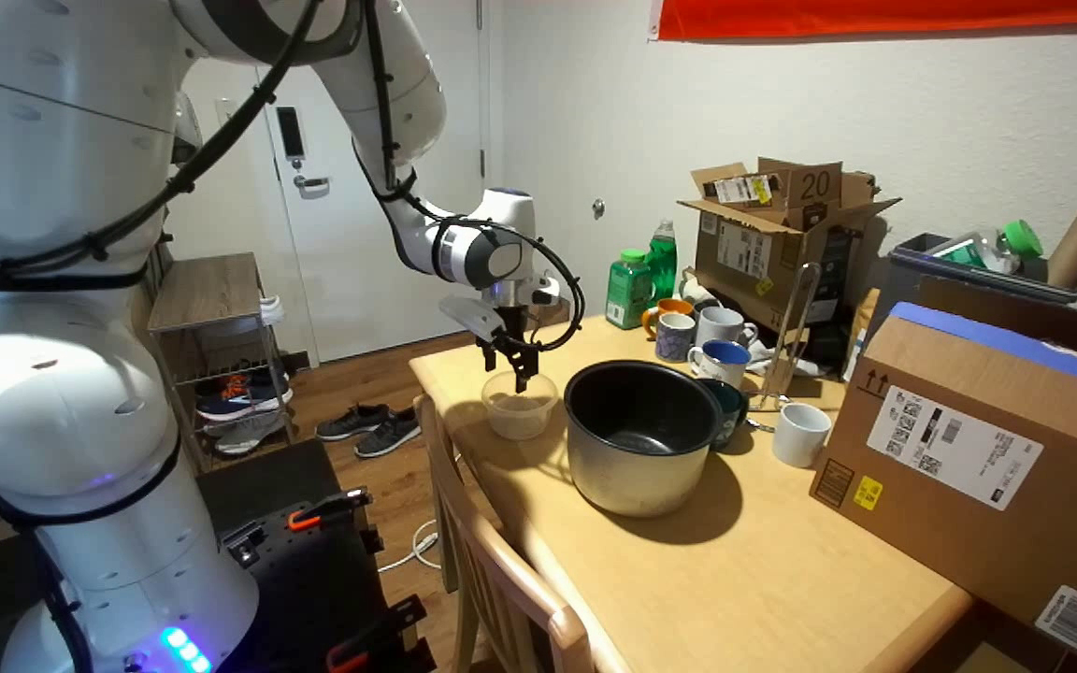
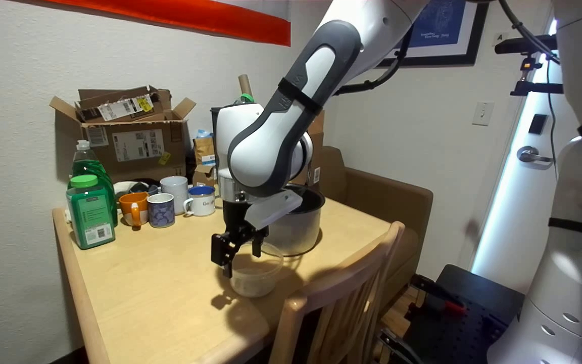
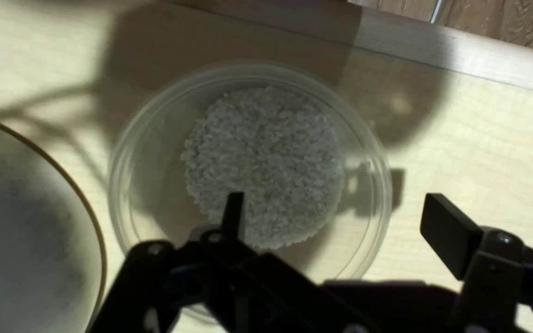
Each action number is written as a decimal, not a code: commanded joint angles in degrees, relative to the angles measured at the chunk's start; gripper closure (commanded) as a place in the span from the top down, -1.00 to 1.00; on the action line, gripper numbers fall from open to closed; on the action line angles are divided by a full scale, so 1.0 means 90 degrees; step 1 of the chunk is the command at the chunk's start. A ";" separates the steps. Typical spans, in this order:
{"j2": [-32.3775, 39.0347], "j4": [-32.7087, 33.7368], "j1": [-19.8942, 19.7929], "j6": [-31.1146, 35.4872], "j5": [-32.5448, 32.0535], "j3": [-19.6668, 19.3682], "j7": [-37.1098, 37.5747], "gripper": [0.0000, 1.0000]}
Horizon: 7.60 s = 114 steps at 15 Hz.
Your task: Pick up the plastic bowl and pour its contents in the white pot.
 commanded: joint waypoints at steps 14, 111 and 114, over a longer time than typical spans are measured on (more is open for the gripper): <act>0.0191 0.0553 0.0150 -0.0974 -0.0241 -0.0018 0.0050 0.07; -0.1675 0.0861 -0.1782 -0.2595 0.4501 -0.0204 -0.5250 -0.96; -0.1663 0.1006 -0.1894 -0.2891 0.4763 -0.0224 -0.5530 -0.96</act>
